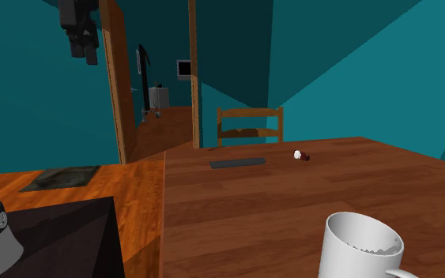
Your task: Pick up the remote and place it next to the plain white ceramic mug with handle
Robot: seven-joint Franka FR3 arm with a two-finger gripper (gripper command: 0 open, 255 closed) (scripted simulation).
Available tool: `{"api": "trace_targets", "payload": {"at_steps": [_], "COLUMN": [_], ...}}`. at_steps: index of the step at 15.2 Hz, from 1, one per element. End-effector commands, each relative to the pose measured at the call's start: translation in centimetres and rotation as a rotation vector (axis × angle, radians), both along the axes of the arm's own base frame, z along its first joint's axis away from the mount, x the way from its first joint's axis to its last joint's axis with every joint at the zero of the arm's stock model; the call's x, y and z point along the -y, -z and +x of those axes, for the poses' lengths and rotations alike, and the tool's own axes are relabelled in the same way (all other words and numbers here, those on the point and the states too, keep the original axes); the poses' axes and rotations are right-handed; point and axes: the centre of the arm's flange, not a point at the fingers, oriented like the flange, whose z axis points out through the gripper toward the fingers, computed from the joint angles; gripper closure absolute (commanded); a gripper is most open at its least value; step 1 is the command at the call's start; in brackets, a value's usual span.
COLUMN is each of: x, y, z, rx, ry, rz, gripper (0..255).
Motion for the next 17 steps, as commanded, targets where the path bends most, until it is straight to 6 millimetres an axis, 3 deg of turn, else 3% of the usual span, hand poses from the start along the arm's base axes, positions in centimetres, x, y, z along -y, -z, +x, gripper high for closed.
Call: {"api": "trace_targets", "payload": {"at_steps": [1,17], "x": [0.0,-1.7], "y": [0.0,12.3], "z": [0.0,16.9], "rx": [0.000,0.004], "ry": [0.000,0.052], "rz": [0.000,0.077], "gripper": [0,0]}}
